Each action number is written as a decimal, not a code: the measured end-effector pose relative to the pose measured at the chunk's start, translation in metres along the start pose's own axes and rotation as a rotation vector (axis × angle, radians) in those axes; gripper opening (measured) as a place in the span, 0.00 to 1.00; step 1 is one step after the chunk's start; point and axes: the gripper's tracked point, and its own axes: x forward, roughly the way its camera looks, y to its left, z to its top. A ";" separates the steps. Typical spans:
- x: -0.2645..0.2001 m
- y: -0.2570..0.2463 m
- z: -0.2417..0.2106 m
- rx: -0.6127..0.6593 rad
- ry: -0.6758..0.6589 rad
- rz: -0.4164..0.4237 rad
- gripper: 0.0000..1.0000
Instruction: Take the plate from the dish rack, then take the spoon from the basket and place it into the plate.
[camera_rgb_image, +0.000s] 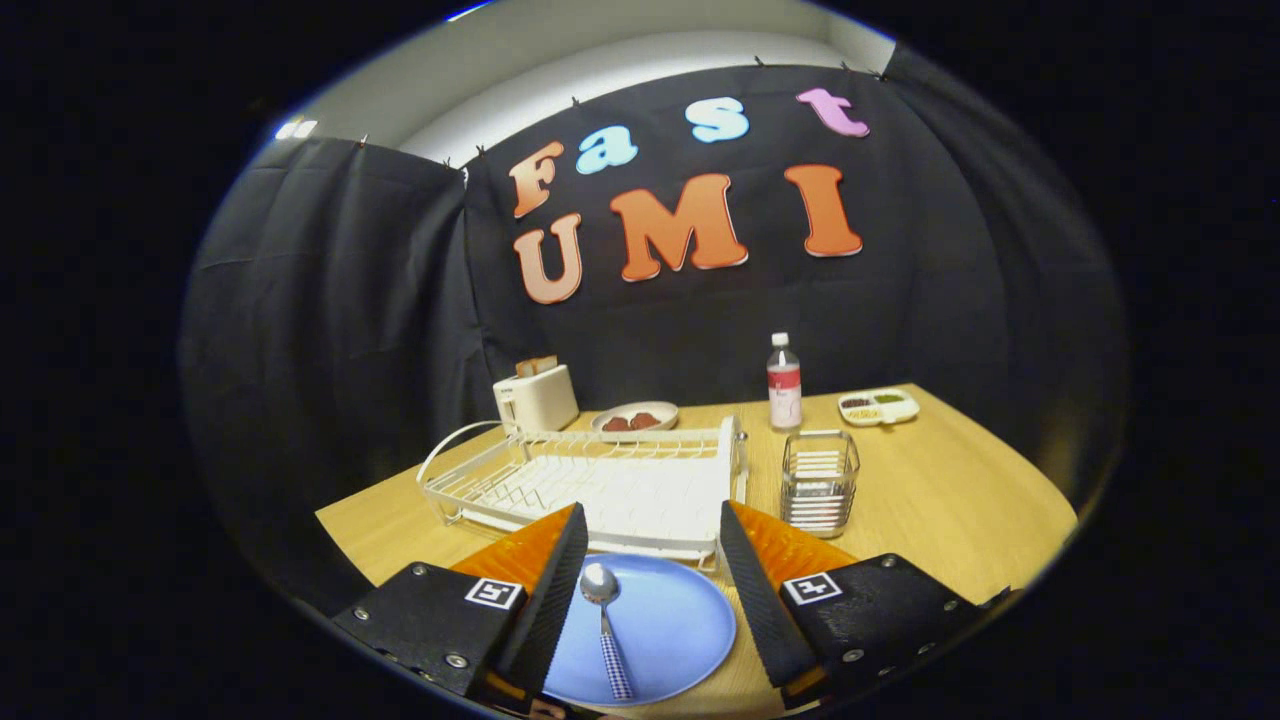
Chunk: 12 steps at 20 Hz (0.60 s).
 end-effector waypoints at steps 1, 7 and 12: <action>0.000 0.001 0.013 -0.017 -0.041 -0.021 0.83; -0.020 -0.006 0.065 -0.114 -0.195 -0.157 0.92; -0.036 -0.005 0.085 -0.109 -0.276 -0.183 0.93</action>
